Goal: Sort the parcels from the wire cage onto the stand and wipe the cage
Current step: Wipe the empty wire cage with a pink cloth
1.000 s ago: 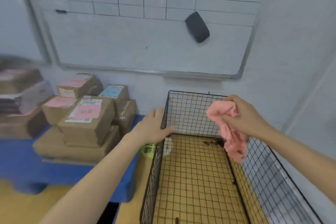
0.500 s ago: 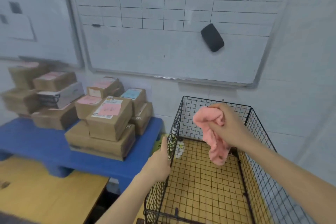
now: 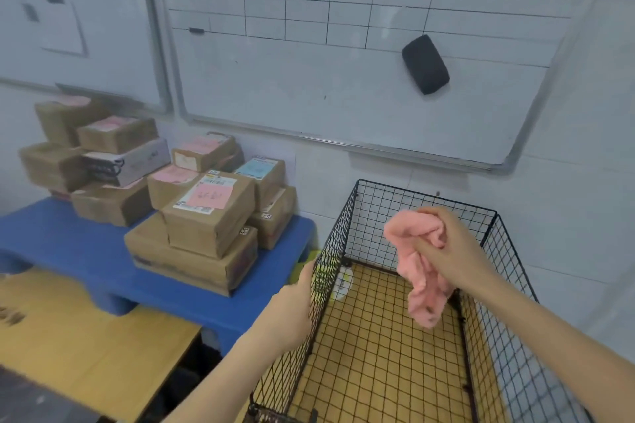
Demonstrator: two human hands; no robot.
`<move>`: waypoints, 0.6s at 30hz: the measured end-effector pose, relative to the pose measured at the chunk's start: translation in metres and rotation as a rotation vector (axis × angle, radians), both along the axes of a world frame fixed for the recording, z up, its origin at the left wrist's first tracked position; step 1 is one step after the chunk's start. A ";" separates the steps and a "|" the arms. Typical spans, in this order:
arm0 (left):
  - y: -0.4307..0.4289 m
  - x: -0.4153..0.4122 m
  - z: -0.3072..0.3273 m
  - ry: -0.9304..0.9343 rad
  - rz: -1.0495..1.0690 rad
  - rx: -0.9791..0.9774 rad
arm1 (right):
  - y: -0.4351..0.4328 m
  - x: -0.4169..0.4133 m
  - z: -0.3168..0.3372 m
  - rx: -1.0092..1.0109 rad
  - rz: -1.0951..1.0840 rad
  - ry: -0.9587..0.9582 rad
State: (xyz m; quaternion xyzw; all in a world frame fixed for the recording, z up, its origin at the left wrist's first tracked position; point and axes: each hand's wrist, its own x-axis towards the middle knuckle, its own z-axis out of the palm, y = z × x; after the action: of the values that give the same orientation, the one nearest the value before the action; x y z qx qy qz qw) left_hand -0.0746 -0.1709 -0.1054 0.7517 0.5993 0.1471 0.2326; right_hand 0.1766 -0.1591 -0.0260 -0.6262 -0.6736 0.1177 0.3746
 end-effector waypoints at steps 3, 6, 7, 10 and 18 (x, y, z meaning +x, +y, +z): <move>0.003 0.000 -0.004 -0.003 0.006 -0.016 | 0.005 0.004 0.004 0.008 0.036 -0.002; 0.001 -0.002 -0.001 0.011 -0.010 -0.013 | 0.000 0.000 0.004 0.026 0.047 -0.007; 0.000 -0.002 0.000 0.019 -0.015 -0.008 | -0.003 -0.003 0.004 0.025 0.055 0.000; -0.005 -0.002 0.002 0.032 -0.020 -0.007 | -0.014 -0.012 0.004 0.037 0.075 0.020; -0.012 -0.002 0.005 0.006 0.035 0.026 | -0.016 -0.050 -0.004 0.061 0.117 -0.030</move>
State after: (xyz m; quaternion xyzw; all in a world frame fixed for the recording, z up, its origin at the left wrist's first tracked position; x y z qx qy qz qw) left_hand -0.0765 -0.1824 -0.1009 0.7446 0.6111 0.1564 0.2184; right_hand 0.1269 -0.1749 -0.0304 -0.5759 -0.7178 0.1093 0.3757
